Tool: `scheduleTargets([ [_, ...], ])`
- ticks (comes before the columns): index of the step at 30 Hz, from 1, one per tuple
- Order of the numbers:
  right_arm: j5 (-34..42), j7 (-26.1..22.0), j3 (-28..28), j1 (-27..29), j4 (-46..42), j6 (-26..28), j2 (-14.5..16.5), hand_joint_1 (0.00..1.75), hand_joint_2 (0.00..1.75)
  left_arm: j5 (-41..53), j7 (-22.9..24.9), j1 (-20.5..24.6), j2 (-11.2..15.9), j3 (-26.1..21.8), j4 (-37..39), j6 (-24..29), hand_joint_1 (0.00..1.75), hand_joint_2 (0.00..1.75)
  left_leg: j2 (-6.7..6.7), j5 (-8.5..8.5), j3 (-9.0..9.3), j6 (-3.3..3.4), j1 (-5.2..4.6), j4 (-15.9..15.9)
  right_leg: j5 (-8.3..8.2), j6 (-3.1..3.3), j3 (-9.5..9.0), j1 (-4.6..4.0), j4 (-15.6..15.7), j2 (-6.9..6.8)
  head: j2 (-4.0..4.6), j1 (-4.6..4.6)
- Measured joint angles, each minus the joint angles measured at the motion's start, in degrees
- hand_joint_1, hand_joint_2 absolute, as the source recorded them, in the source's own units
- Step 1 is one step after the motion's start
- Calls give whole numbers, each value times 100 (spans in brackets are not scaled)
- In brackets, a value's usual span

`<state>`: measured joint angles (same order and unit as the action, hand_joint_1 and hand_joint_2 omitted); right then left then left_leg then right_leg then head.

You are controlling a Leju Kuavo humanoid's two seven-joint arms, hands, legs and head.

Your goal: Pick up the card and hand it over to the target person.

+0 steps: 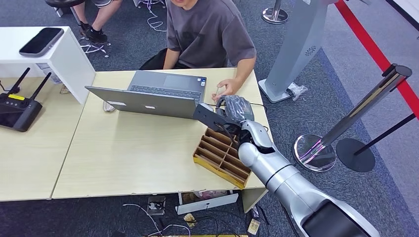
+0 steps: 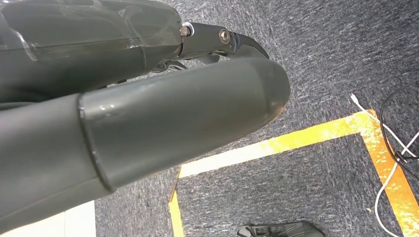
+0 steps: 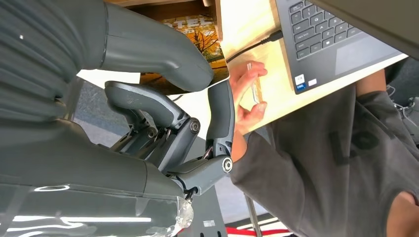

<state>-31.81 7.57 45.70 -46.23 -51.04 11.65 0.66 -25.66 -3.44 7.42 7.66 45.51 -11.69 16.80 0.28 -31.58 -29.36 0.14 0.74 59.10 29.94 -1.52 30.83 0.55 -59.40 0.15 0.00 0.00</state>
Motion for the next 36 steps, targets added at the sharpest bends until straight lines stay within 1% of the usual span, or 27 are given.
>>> scheduleTargets([
  [5, 79, 51, -102, -28, -222, 24, -93, 161, 175, -16, 11, 1, -2, -14, 3, 19, 0, 0, 0, -8, 0, 0, 1, 8, 7, -1, 0, -1, -8, 1, 0, 0],
  [8, 149, 96, -248, -59, -604, 159, -250, 161, 175, -33, 25, 0, -1, -29, 3, 26, 0, 0, 3, -6, -4, 0, 0, 9, 7, -1, 3, 0, -8, -3, 0, 0],
  [16, 233, 365, -731, -165, -1810, 458, -706, 156, 175, -67, 12, -1, -15, -55, 1, 23, 0, 0, 11, -9, -15, 2, -1, 21, 11, -4, 12, 1, -17, -9, 0, 0],
  [21, 158, 425, -905, -230, -1986, 656, -797, 149, 175, -50, 25, 2, -15, -35, 1, 27, 0, 0, 10, -10, -11, 1, -2, 21, 13, -3, 9, 2, -17, -9, 0, 0],
  [24, -7, 446, -911, -288, -1815, 741, -780, 149, 175, -27, 39, 3, -14, -9, -2, 25, 0, 0, 9, -9, -7, 0, -2, 18, 11, -2, 6, 1, -15, -8, 0, 0],
  [26, -61, 420, -886, -341, -1511, 727, -708, 150, 175, -7, 50, 4, -14, 13, -3, 19, 0, 0, 6, -9, -3, 0, -1, 15, 10, -2, 3, 1, -13, -5, 0, 0],
  [29, -2, 264, -880, -395, -869, 776, -527, 153, 175, 11, 51, 5, -15, 36, -6, 7, 0, 0, -1, -3, 2, 0, -1, 6, 3, -1, 0, 1, -5, 1, 0, 0],
  [32, 114, 125, -879, -431, -322, 805, -389, 151, 175, 34, 65, 7, -17, 62, -5, 7, 0, 0, -5, -6, 10, -1, 0, 5, 4, -1, -6, 0, -4, 5, 0, 0],
  [36, 381, -76, -930, -507, 346, 876, -197, 153, 175, 61, 65, 7, -19, 90, -8, 19, 0, 0, -12, -5, 12, -1, 0, 0, 1, -1, -8, 0, -1, 12, 0, 0],
])
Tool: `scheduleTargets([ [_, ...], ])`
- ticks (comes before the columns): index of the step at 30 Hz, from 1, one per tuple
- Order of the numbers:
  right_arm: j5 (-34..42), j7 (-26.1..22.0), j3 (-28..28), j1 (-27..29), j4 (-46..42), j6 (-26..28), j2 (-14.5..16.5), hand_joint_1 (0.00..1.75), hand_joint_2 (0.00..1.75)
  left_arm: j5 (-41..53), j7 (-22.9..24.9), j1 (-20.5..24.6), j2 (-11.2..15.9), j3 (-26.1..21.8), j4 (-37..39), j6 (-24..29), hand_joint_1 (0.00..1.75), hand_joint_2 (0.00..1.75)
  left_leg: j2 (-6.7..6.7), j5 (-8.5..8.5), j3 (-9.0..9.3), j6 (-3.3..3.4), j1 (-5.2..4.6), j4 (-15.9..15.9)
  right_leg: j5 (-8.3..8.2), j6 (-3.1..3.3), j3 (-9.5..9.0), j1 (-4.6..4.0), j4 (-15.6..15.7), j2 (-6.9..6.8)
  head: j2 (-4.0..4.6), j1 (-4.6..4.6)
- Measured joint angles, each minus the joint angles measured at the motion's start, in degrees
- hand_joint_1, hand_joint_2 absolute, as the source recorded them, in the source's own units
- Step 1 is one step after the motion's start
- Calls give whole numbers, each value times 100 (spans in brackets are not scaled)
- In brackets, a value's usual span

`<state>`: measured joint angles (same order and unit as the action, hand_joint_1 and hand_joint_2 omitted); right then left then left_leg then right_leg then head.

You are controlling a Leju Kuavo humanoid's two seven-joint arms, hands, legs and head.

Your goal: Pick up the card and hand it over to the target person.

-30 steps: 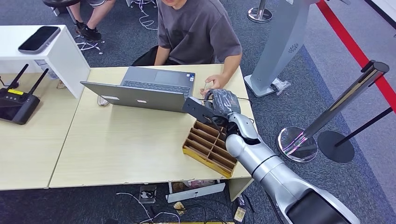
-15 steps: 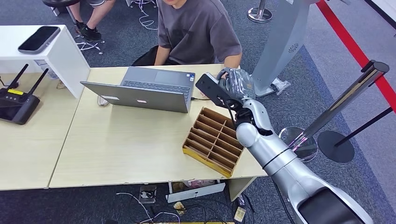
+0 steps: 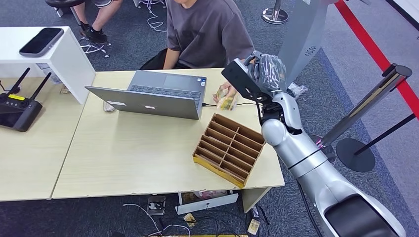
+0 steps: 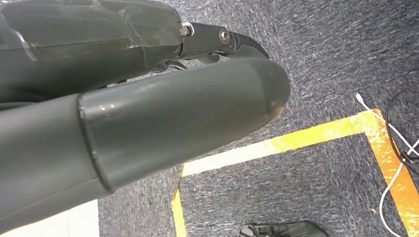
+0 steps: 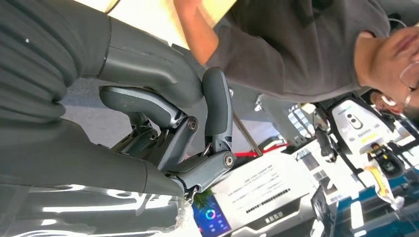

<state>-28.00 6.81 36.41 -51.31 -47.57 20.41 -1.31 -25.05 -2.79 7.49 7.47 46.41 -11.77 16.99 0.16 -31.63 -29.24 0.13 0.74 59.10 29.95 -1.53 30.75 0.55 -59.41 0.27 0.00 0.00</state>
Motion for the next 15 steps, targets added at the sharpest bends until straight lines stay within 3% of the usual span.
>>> scheduleTargets([
  [7, 601, -415, -185, -206, 1116, 144, 307, 168, 175, 46, -9, 3, -15, 44, -9, 66, 0, 0, 0, -2, -2, -1, 0, 2, 3, 1, 1, 1, -5, 0, 0, 0],
  [11, 668, -509, -185, -253, 1202, 163, 362, 158, 175, 49, -21, 2, -12, 45, -9, 81, 0, 0, -1, -7, -4, -1, 0, 7, 7, 0, 3, 0, -9, 1, 0, 0],
  [12, 681, -534, -170, -261, 1199, 171, 374, 144, 175, 50, -25, 3, -12, 46, -10, 88, 0, 0, -1, -6, -6, -1, -1, 7, 6, 0, 5, 1, -9, 2, 0, 0],
  [15, 741, -587, -137, -210, 1083, 179, 364, 35, 175, 46, -27, 3, -11, 41, -11, 100, 0, 0, 0, -6, -8, -1, 0, 8, 6, 0, 7, 0, -10, 1, 0, 0],
])
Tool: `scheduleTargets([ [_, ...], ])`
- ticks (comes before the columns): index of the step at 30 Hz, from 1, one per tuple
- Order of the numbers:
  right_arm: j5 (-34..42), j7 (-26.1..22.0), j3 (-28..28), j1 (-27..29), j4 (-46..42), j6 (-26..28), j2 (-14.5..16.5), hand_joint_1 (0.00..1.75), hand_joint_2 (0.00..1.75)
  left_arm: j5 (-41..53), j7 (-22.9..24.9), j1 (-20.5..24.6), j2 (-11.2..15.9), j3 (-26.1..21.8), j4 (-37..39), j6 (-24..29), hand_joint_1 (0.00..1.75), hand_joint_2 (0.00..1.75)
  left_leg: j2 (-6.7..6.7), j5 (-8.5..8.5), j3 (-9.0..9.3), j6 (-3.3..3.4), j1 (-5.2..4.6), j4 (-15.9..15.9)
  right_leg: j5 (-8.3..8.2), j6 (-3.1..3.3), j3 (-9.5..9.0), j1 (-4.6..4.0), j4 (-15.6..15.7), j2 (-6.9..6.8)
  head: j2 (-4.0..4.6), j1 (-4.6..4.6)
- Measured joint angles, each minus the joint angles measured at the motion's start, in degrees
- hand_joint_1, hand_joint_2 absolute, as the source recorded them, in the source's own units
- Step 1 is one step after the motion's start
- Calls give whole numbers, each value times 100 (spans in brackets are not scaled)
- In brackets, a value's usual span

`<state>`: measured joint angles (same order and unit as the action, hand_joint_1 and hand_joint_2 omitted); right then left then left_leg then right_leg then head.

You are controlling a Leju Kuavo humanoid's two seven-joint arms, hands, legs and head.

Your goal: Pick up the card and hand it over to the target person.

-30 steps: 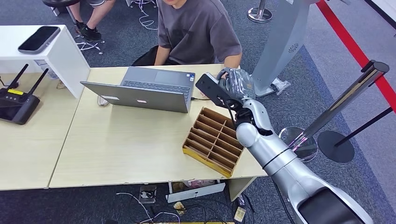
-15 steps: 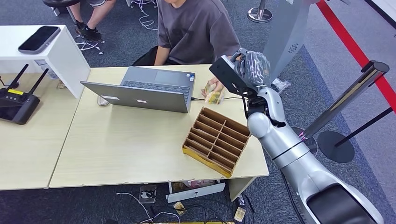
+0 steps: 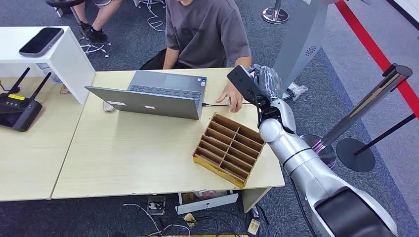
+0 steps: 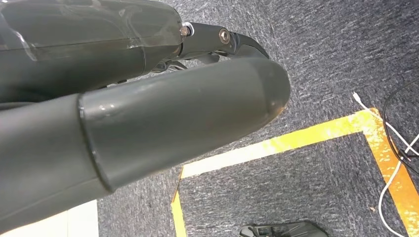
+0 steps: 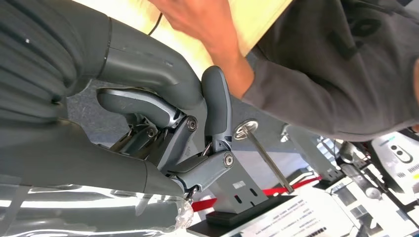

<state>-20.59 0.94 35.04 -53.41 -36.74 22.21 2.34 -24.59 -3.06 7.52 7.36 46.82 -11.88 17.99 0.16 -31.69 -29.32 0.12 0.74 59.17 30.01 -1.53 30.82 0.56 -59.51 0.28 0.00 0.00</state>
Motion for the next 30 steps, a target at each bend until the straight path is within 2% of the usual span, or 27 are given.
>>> scheduleTargets([
  [1, 5, -14, 15, 43, -86, 15, -22, 8, 175, -5, 5, 0, 1, -4, 0, -4, 0, 0, 1, 1, 0, 0, 0, -1, -1, 0, -1, 0, 1, -1, 0, 0],
  [2, 3, -28, 29, 85, -171, 35, -46, 1, 175, -11, 11, 0, 3, -9, 1, -9, 0, 0, 2, 0, 1, 0, 0, -2, 0, 0, -2, 0, 2, -2, 0, 0],
  [13, -82, 21, -116, 722, -1835, 543, -421, 0, 175, -58, 12, -3, 0, -48, 0, -34, 0, 0, 17, 6, -3, 1, 2, -8, -2, 1, -3, -2, 12, -18, 0, 0],
  [21, -21, 14, -445, 1663, -3571, 940, -669, 0, 175, -157, 44, -8, -15, -138, 11, -35, 0, 0, 30, 6, -3, 2, 4, -7, 1, 0, -5, -5, 16, -31, 0, 0],
  [30, -26, 89, -498, 2506, -4701, 1075, -743, 0, 175, -243, 71, -13, -13, -216, 16, 9, 0, 0, 30, 5, -6, 1, 2, -6, 3, 0, -2, -3, 12, -32, 0, 0],
])
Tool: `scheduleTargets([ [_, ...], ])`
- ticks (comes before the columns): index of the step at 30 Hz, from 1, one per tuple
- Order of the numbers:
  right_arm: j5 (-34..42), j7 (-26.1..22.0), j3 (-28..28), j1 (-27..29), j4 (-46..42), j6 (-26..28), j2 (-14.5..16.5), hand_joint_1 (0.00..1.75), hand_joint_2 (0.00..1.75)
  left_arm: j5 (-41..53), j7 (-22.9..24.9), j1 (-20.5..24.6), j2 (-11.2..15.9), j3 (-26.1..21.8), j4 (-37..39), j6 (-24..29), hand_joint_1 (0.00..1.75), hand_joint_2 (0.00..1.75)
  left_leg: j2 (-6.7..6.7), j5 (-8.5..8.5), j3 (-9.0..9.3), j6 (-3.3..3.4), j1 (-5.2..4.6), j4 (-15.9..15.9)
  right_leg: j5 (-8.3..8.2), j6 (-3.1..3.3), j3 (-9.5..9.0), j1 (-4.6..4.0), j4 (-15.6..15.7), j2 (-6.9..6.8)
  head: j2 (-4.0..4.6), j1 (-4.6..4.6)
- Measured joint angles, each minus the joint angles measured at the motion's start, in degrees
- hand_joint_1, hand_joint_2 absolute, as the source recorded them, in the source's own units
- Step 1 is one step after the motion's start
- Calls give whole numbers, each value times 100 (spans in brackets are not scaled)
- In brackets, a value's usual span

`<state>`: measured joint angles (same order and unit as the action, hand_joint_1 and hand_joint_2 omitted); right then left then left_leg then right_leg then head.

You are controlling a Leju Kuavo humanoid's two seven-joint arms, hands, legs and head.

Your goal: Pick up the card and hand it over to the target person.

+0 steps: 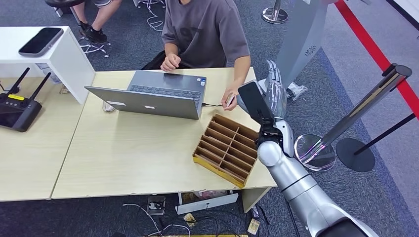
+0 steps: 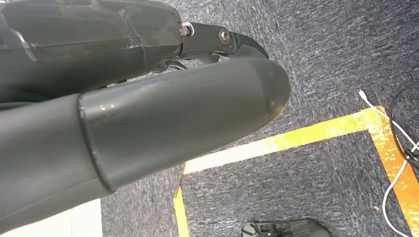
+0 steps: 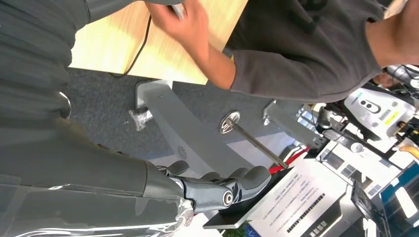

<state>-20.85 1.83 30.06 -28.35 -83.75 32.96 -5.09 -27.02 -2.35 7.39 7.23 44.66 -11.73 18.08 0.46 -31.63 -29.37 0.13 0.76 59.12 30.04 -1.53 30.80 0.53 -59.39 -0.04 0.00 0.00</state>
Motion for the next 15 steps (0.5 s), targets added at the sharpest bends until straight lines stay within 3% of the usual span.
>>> scheduleTargets([
  [9, 450, -127, 165, 796, -519, 62, 177, 0, 175, -103, -28, -4, -15, -93, 4, 52, 0, 0, -6, 0, 7, -1, 1, -7, -2, 1, -5, -1, 4, 5, 0, 0],
  [15, 1581, -376, 519, 1123, -259, -190, 395, 0, 175, -170, -47, -9, -7, -145, 10, 86, 0, 0, -19, -3, 10, -2, 1, -7, -2, 2, -4, -1, 1, 18, 0, 0],
])
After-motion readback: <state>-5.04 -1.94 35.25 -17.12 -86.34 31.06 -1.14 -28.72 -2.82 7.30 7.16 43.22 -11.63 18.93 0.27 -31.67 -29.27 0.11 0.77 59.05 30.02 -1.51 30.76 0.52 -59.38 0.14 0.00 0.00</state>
